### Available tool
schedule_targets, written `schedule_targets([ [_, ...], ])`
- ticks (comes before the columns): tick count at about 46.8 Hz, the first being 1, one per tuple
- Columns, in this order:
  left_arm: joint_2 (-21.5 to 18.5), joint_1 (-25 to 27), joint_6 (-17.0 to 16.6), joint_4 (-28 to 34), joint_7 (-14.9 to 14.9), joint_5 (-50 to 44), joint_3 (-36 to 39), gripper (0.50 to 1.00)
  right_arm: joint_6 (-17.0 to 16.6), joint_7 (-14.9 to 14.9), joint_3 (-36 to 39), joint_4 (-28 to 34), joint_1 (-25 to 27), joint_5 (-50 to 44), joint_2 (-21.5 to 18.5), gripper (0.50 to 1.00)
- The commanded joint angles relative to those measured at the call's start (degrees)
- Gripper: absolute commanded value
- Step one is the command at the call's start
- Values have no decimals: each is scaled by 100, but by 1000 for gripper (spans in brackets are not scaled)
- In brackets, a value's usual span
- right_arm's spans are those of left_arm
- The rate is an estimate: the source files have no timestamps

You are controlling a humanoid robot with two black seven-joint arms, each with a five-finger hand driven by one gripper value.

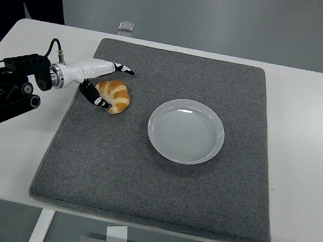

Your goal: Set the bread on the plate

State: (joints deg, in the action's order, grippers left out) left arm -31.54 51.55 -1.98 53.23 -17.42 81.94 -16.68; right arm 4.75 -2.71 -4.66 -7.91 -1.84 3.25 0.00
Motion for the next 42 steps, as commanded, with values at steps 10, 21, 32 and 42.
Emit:
schedule_targets([
  [10, -10, -5, 40, 161, -95, -2, -2, 936, 0, -1, 0, 0, 0, 0, 0, 952],
  [21, -27, -23, 48, 162, -104, 7, 7, 823, 0, -1, 0, 0, 9, 0, 0, 952],
  [32, -27, -23, 48, 162, -104, 7, 7, 791, 0, 8, 0, 0, 0, 0, 0, 954],
  [42, -62, -23, 57, 205, -192, 7, 16, 549, 0, -1, 0, 0, 0, 0, 0, 952],
])
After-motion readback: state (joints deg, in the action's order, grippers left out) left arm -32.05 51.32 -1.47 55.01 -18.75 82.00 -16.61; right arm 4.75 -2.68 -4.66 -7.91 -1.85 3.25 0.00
